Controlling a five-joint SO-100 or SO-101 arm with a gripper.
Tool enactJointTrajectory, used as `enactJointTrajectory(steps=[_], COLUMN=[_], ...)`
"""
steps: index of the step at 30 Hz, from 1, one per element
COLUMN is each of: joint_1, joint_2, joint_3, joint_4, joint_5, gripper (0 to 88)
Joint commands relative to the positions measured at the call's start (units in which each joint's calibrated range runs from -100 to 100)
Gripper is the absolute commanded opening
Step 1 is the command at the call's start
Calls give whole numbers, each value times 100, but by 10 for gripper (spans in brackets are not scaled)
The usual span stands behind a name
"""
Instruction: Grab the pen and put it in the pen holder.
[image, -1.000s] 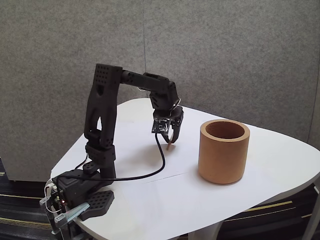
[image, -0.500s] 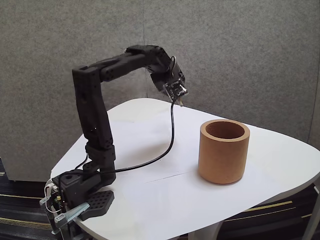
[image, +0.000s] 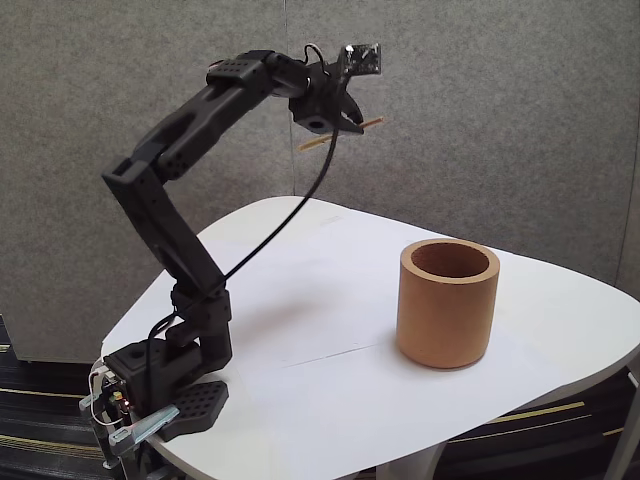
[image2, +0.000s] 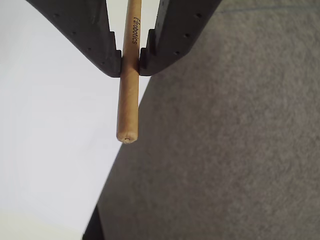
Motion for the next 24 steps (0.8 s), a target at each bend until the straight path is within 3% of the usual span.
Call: enactJointTrajectory(steps=[1, 6, 16, 24], joint_1=[393, 1133, 2172, 2582], joint_2=[-594, -765, -700, -765], joint_3=[-253, -262, -72, 1606], joint_4=[-93, -203, -1746, -2915], joint_5=[1020, 1863, 2484, 2879], gripper=[6, 6, 6, 6])
